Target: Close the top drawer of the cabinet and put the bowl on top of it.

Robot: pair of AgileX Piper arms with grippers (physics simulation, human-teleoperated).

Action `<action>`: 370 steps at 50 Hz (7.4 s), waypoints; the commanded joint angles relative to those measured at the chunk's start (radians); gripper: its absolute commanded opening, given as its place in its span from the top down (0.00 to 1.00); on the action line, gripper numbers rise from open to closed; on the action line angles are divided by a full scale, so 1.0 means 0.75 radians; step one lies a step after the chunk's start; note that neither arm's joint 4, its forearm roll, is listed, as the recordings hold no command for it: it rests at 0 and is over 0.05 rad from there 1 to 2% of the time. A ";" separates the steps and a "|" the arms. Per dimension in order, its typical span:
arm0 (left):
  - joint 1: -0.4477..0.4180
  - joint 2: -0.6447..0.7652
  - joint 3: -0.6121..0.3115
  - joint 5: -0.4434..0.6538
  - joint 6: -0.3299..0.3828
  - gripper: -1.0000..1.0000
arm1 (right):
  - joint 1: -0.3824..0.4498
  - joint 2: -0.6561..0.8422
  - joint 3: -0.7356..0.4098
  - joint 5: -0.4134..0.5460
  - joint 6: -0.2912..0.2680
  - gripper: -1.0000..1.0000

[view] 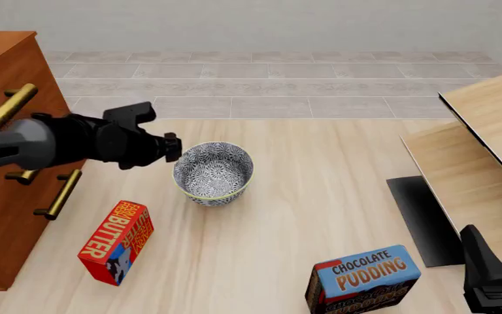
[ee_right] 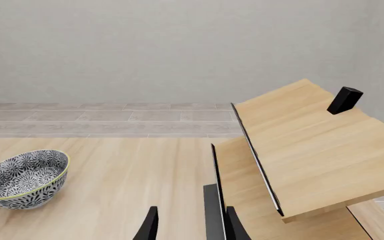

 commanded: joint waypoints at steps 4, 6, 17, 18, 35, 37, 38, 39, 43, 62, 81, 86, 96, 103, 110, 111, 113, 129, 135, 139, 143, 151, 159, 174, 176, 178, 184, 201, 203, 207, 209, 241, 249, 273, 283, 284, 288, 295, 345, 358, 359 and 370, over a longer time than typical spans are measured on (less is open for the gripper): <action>-0.008 0.036 -0.010 -0.005 0.004 0.00 | 0.000 -0.002 -0.001 0.002 0.000 0.00; -0.011 0.041 -0.011 -0.007 0.000 0.00 | 0.000 -0.002 -0.001 0.002 -0.001 0.00; -0.012 0.063 -0.015 -0.017 -0.006 0.00 | 0.000 -0.002 -0.001 0.003 0.000 0.00; -0.016 0.067 -0.014 -0.018 -0.007 0.00 | 0.000 -0.002 -0.001 0.003 0.000 0.00; -0.029 0.134 -0.029 -0.038 -0.027 0.00 | 0.000 -0.002 -0.001 0.003 0.000 0.00; -0.028 0.140 -0.024 -0.044 -0.020 0.00 | 0.000 -0.002 -0.001 0.002 0.000 0.00; -0.028 0.141 -0.026 -0.043 -0.021 0.00 | 0.000 -0.002 -0.001 0.002 0.000 0.00; -0.029 0.142 -0.027 -0.041 -0.022 0.00 | 0.000 -0.002 -0.001 0.003 0.000 0.00; -0.027 0.150 -0.031 -0.043 -0.023 0.00 | 0.000 -0.002 -0.001 0.002 0.000 0.00; -0.023 0.202 -0.049 -0.055 -0.030 0.00 | 0.000 -0.002 -0.001 0.002 -0.001 0.00; -0.034 0.247 -0.052 -0.067 -0.021 0.00 | 0.000 -0.002 -0.001 0.003 0.000 0.00; -0.035 0.250 -0.057 -0.064 -0.022 0.00 | 0.000 -0.002 -0.001 0.003 0.000 0.00; -0.041 0.270 -0.064 -0.066 -0.021 0.00 | 0.000 -0.002 -0.001 0.003 0.000 0.00; -0.040 0.269 -0.063 -0.065 -0.015 0.00 | 0.000 -0.002 -0.001 0.003 0.000 0.00; -0.049 0.256 -0.052 -0.062 -0.030 1.00 | 0.000 -0.002 -0.001 0.003 0.000 0.00; -0.051 0.254 -0.048 -0.064 -0.028 1.00 | 0.000 -0.002 -0.001 0.003 0.000 0.00; -0.043 0.252 -0.048 -0.068 -0.022 1.00 | 0.000 -0.002 -0.001 0.002 0.000 0.00; -0.034 0.170 -0.053 -0.020 -0.005 1.00 | 0.000 -0.002 -0.001 0.002 0.000 0.00; -0.038 0.101 -0.050 0.016 -0.006 1.00 | 0.001 -0.002 -0.001 0.003 -0.001 0.00; -0.048 0.046 -0.042 0.039 -0.014 1.00 | 0.000 -0.002 -0.001 0.003 0.000 0.00; -0.057 -0.011 -0.034 0.065 -0.019 1.00 | 0.000 -0.002 -0.001 0.002 0.000 0.00; -0.055 -0.098 -0.036 0.104 -0.021 1.00 | 0.000 -0.002 -0.001 0.002 0.000 0.00; -0.062 -0.166 -0.057 0.162 -0.032 1.00 | 0.000 -0.002 -0.001 0.002 0.000 0.00; -0.041 -0.329 -0.128 0.324 -0.021 1.00 | 0.000 -0.002 -0.001 0.003 0.000 0.00; -0.037 -0.353 -0.143 0.356 -0.019 1.00 | 0.000 -0.002 -0.001 0.003 0.000 0.00; -0.032 -0.380 -0.154 0.378 -0.017 1.00 | 0.000 -0.002 -0.001 0.002 0.000 0.00; -0.023 -0.434 -0.175 0.427 -0.022 1.00 | 0.000 -0.002 -0.001 0.002 0.000 0.00; -0.008 -0.612 -0.221 0.567 -0.017 1.00 | 0.000 -0.002 -0.001 0.002 0.000 0.00; -0.008 -0.619 -0.224 0.577 -0.017 1.00 | 0.000 -0.002 -0.001 0.003 0.000 0.00; -0.001 -0.664 -0.224 0.610 -0.015 1.00 | 0.000 -0.002 -0.001 0.003 0.000 0.00; -0.004 -0.689 -0.229 0.619 -0.016 1.00 | 0.000 -0.002 -0.001 0.002 0.000 0.00; 0.108 -0.852 -0.428 0.876 -0.001 1.00 | 0.000 -0.002 -0.001 0.002 0.000 0.00; 0.152 -0.865 -0.493 0.932 0.003 1.00 | 0.000 -0.002 -0.001 0.002 0.000 0.00; 0.261 -0.906 -0.610 1.044 -0.018 1.00 | 0.000 -0.002 -0.001 0.002 0.000 0.00; 0.297 -0.921 -0.613 1.054 -0.028 1.00 | 0.000 -0.002 -0.001 0.003 -0.001 0.00; 0.301 -0.922 -0.611 1.053 -0.029 1.00 | 0.000 -0.002 -0.001 0.002 0.000 0.00; 0.325 -0.924 -0.615 1.050 -0.044 1.00 | 0.000 -0.002 -0.001 0.002 0.000 0.00; 0.354 -0.920 -0.657 1.078 -0.058 1.00 | 0.000 -0.002 -0.001 0.002 0.000 0.00; 0.604 -0.957 -0.607 1.022 -0.198 1.00 | 0.000 -0.003 -0.001 0.002 0.000 0.00; 0.724 -0.912 -0.597 0.965 -0.236 1.00 | 0.000 -0.002 -0.001 0.003 0.000 0.00; 0.744 -0.901 -0.595 0.958 -0.237 1.00 | 0.000 -0.002 -0.001 0.003 0.000 0.00; 0.833 -0.881 -0.502 0.859 -0.234 1.00 | 0.000 -0.002 -0.001 0.002 0.000 0.00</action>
